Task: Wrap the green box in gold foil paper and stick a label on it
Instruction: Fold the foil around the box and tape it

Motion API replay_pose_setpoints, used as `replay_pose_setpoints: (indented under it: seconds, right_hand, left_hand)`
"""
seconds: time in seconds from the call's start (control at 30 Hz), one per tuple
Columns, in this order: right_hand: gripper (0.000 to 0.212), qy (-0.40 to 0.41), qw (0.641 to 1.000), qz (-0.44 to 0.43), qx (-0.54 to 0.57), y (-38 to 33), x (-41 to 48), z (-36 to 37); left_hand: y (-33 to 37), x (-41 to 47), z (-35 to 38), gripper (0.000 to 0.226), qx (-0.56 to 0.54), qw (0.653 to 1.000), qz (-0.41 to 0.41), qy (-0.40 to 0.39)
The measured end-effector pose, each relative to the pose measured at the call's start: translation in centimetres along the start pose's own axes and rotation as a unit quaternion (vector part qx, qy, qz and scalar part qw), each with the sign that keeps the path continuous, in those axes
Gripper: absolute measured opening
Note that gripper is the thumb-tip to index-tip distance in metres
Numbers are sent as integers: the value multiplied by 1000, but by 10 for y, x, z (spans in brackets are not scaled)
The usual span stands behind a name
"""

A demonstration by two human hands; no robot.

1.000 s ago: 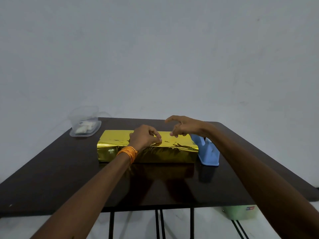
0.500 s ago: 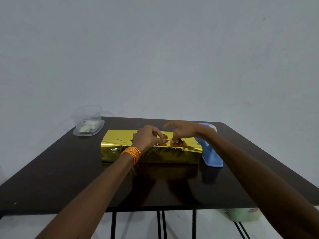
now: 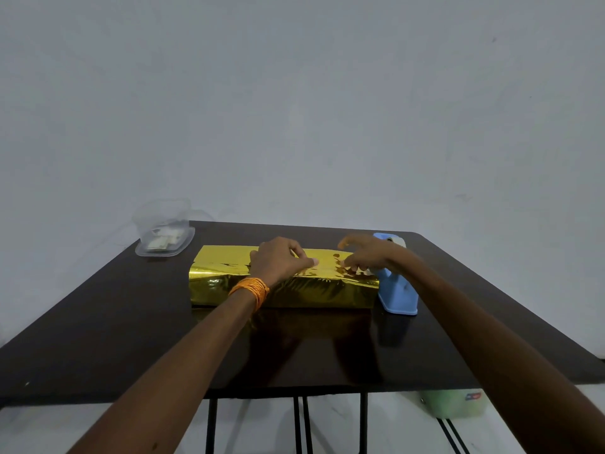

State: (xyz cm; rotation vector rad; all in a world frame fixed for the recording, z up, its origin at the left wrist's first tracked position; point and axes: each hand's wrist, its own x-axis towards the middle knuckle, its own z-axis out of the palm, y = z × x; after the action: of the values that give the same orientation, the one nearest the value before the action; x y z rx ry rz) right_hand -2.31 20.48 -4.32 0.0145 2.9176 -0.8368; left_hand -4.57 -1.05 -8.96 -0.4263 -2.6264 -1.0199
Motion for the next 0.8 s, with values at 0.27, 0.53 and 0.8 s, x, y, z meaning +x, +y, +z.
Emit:
replay_pose_setpoints:
  seconds: [0.27, 0.53, 0.8]
  right_hand:
    - [59, 153, 986, -35, 46, 10, -2, 48]
    - [40, 261, 965, -15, 29, 15, -25, 47]
    - [27, 400, 915, -31, 38, 45, -56, 3]
  left_hand:
    - [7, 1, 1, 34, 49, 998, -27, -15]
    - [13, -4, -3, 32, 86, 996, -8, -11]
    - [45, -26, 13, 12, 236, 957, 152, 73]
